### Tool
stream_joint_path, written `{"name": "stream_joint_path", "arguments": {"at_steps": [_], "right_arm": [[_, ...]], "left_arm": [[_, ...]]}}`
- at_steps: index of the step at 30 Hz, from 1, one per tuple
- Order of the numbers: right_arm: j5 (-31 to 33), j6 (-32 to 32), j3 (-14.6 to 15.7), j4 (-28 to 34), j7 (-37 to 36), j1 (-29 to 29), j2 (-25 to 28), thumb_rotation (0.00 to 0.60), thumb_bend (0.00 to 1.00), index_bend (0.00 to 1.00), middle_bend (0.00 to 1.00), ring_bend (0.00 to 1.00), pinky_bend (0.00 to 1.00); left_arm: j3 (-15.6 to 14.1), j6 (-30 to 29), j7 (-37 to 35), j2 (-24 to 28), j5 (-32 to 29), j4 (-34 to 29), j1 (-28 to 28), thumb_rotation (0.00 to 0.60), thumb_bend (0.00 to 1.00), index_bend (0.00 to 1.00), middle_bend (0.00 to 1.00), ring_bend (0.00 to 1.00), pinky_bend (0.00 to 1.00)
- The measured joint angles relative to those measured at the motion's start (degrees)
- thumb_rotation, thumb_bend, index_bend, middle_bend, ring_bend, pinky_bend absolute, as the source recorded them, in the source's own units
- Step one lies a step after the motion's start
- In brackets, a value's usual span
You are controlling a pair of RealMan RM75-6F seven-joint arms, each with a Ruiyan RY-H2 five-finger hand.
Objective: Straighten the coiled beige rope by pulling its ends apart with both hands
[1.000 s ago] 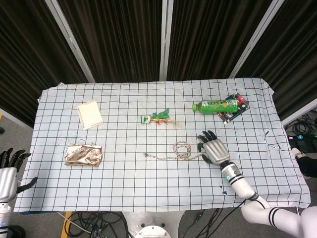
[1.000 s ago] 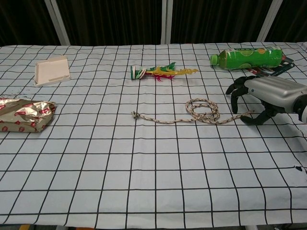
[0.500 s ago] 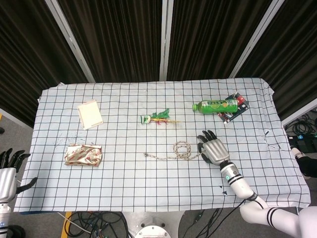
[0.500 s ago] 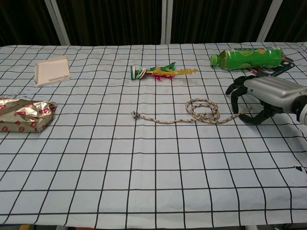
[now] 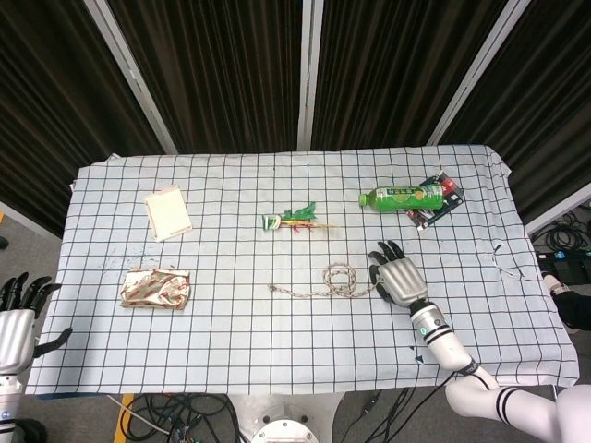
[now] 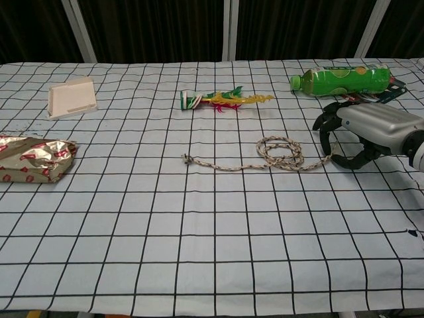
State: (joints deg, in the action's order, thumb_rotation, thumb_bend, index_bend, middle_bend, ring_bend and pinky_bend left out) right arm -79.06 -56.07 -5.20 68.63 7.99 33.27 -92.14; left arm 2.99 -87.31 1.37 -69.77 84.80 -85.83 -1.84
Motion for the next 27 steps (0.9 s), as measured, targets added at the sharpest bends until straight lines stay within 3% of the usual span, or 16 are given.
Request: {"name": "stream_joint_path", "arguments": {"at_steps": [9, 17, 21, 27], "right_arm": [[4.4, -0.1, -2.1, 8.3, 6.6, 0.2, 2.6, 0.600, 0.49, 0.66, 0.21, 0.00, 0.00], [11.1, -0.6, -4.5, 15.9, 15.7, 1.1, 4.3, 0.600, 0.50, 0.66, 0.21, 0.00, 0.00], [13.2, -0.9, -5.3, 18.1, 17.5, 1.7, 5.3, 0.600, 0.51, 0.66, 0.21, 0.00, 0.00], [14.7, -1.0, -5.4, 19.3, 18.5, 2.3, 5.9, 0.600, 0.51, 0.67, 0.21, 0.00, 0.00]], "left_arm": [[1.3, 5.5, -5.3, 2.3, 6.4, -2.8, -8.1, 0.600, 0.15, 0.32, 0.14, 0.00, 0.00], [3.9, 19.6, -9.4, 1.8, 7.8, -7.3, -20.3, 0.600, 0.16, 0.38, 0.14, 0.00, 0.00], [5.3, 27.7, -9.6, -0.5, 6.3, -8.5, -26.6, 0.600, 0.16, 0.40, 0.14, 0.00, 0.00], [7.7, 37.5, -7.1, -8.6, -0.3, -6.8, -35.0, 0.600, 0.16, 0.41, 0.14, 0.00, 0.00]]}}
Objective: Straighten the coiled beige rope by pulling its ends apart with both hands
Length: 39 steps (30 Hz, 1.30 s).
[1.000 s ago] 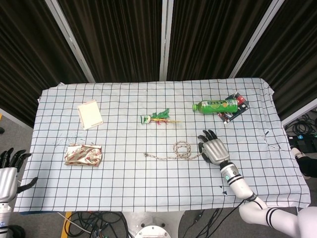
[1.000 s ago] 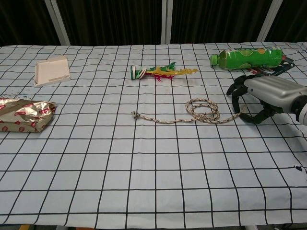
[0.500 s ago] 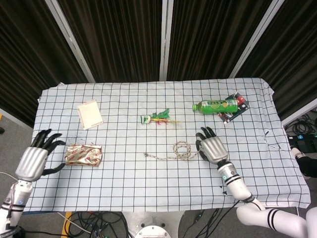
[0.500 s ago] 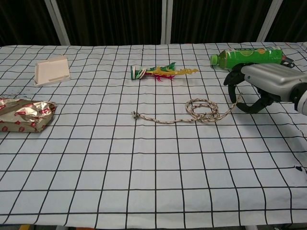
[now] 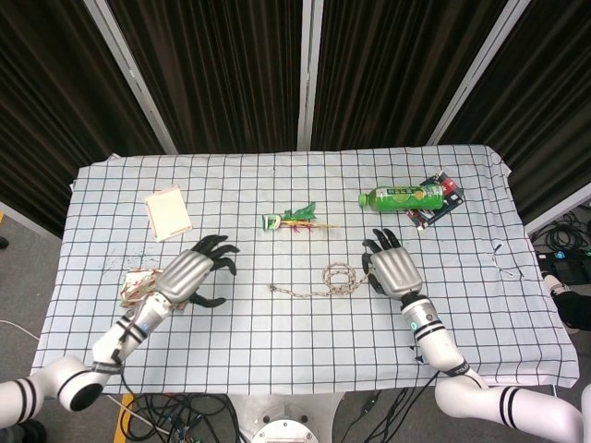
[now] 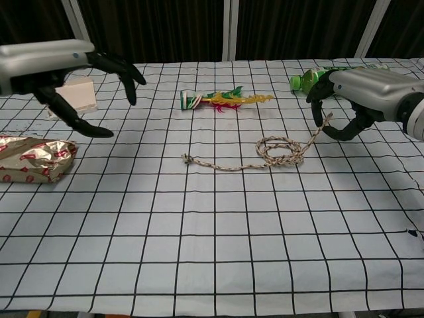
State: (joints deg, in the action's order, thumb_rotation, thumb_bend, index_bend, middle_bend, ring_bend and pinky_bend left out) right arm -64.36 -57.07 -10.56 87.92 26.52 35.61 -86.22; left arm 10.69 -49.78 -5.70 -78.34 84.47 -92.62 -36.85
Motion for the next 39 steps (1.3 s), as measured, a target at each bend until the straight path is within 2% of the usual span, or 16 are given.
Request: {"name": "stream_joint_path", "arguments": {"at_steps": [7, 19, 26, 39], "right_arm": [[0.9, -0.4, 0.4, 0.2, 0.4, 0.4, 0.0, 0.600, 0.51, 0.67, 0.21, 0.00, 0.00], [1.9, -0.8, 0.8, -0.4, 0.4, 1.0, -0.8, 0.600, 0.51, 0.67, 0.20, 0.00, 0.00], [2.2, -1.2, 1.0, -0.4, 0.5, 1.2, -0.8, 0.600, 0.51, 0.67, 0.20, 0.00, 0.00], [2.8, -1.0, 1.4, -1.1, -0.1, 1.4, -0.9, 0.600, 0.51, 0.67, 0.19, 0.00, 0.00]], "left_arm": [[1.5, 4.2, 8.6, -9.3, -6.5, 5.1, -6.1, 0.600, 0.18, 0.43, 0.14, 0.00, 0.00], [1.4, 1.5, 23.5, -22.0, -11.9, 14.4, -11.1, 0.600, 0.27, 0.48, 0.12, 0.00, 0.00], [0.8, 1.6, 28.0, -25.5, -14.0, 18.8, -13.3, 0.600, 0.27, 0.48, 0.12, 0.00, 0.00], [0.3, 1.9, 29.6, -28.6, -17.1, 21.7, -14.6, 0.600, 0.29, 0.52, 0.12, 0.00, 0.00]]}}
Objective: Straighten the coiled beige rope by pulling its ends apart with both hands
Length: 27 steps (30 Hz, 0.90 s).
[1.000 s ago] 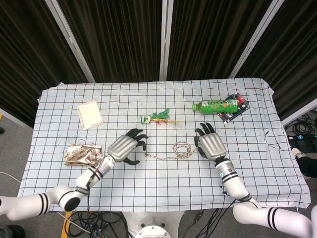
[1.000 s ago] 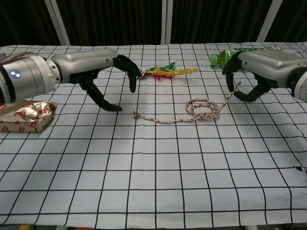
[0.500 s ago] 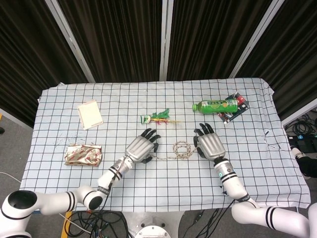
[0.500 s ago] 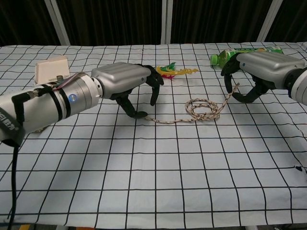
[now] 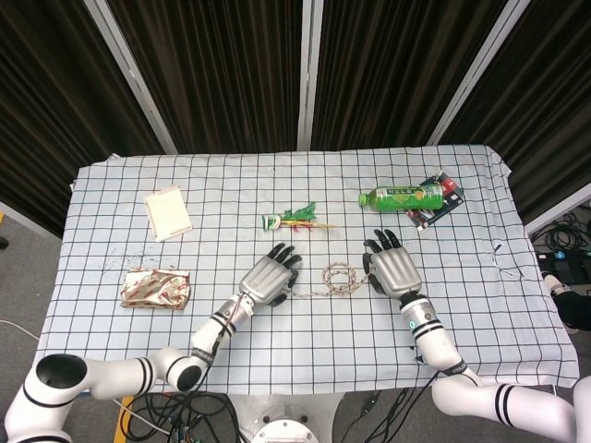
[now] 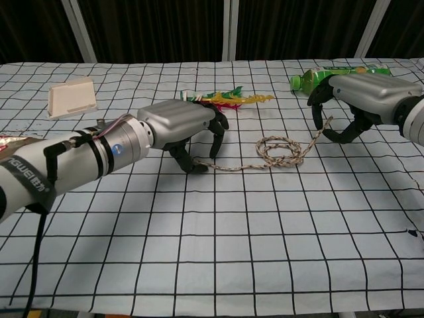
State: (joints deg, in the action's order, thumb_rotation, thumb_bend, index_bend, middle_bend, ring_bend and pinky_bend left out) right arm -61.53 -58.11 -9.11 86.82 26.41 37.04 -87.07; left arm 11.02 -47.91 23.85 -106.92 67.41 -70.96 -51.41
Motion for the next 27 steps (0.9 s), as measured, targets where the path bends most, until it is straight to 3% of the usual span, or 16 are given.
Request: {"name": "stream_joint_path", "arguments": {"at_steps": [27], "right_arm": [[-0.2, -0.2, 0.6, -0.8, -1.6, -0.1, 0.0, 0.600, 0.51, 0.67, 0.19, 0.00, 0.00]], "left_arm": [[-0.6, 0.2, 2.3, -1.2, -3.2, 1.2, -0.9, 0.600, 0.34, 0.54, 0.12, 0.00, 0.00]]}}
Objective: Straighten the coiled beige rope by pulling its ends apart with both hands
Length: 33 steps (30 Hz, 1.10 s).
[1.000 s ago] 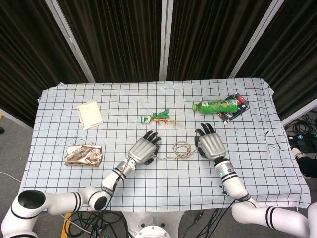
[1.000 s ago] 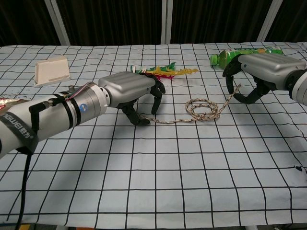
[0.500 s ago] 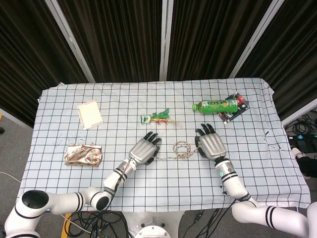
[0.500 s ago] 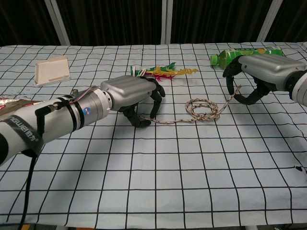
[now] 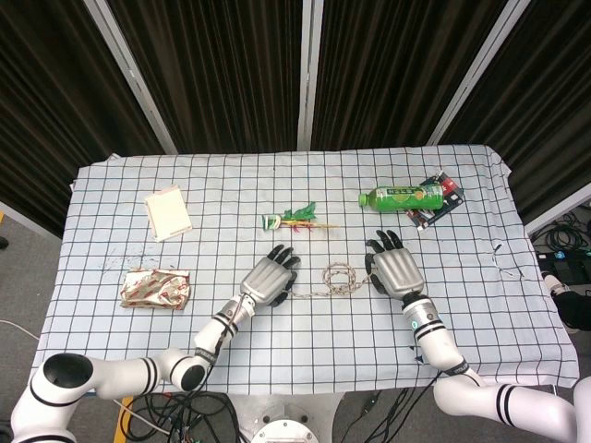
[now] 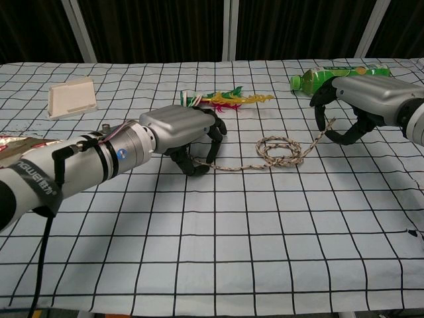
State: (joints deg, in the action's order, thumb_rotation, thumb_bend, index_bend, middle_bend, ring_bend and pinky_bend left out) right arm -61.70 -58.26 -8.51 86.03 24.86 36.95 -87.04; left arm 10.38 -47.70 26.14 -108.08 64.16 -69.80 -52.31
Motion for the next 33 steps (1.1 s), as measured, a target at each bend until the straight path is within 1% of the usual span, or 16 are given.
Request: {"name": "stream_joint_path", "arguments": {"at_steps": [6, 10, 17, 23, 27, 30, 33], "right_arm": [[0.1, 0.1, 0.1, -0.4, -0.2, 0.1, -0.2, 0.600, 0.51, 0.67, 0.19, 0.00, 0.00], [0.1, 0.1, 0.1, -0.4, -0.2, 0.0, -0.1, 0.600, 0.51, 0.67, 0.19, 0.00, 0.00], [0.3, -0.1, 0.0, -0.3, -0.3, -0.1, 0.0, 0.600, 0.51, 0.67, 0.19, 0.00, 0.00], [0.4, -0.5, -0.1, 0.0, -0.7, -0.4, 0.7, 0.600, 0.53, 0.68, 0.19, 0.00, 0.00], [-0.1, -1.7, -0.3, 1.0, -1.6, -1.2, 2.1, 0.600, 0.53, 0.68, 0.19, 0.00, 0.00], [-0.5, -3.0, -0.3, 2.0, -2.8, -2.3, 3.8, 0.600, 0.53, 0.68, 0.19, 0.00, 0.00], [-0.7, -4.2, -0.4, 3.0, -4.6, -3.7, 5.8, 0.600, 0.53, 0.69, 0.19, 0.00, 0.00]], "left_arm": [[-0.1, 0.2, 0.6, -0.3, -0.8, 0.3, -0.3, 0.600, 0.37, 0.56, 0.13, 0.00, 0.00], [0.0, -0.3, 0.4, -0.5, -0.7, 0.3, -0.2, 0.600, 0.40, 0.59, 0.14, 0.00, 0.00], [0.1, -0.6, -0.4, -0.5, -0.7, 0.5, -0.1, 0.600, 0.44, 0.61, 0.16, 0.00, 0.00], [-0.1, -1.5, -2.2, 0.0, 0.2, 0.1, 0.6, 0.600, 0.44, 0.61, 0.16, 0.00, 0.00], [-0.2, -3.5, -4.5, 1.7, 1.4, -1.6, 2.0, 0.600, 0.44, 0.61, 0.16, 0.00, 0.00], [-0.7, -6.0, -7.0, 4.4, 3.0, -3.8, 4.1, 0.600, 0.44, 0.61, 0.16, 0.00, 0.00], [-1.6, -8.8, -9.6, 8.1, 5.0, -5.7, 6.6, 0.600, 0.44, 0.61, 0.16, 0.00, 0.00]]}}
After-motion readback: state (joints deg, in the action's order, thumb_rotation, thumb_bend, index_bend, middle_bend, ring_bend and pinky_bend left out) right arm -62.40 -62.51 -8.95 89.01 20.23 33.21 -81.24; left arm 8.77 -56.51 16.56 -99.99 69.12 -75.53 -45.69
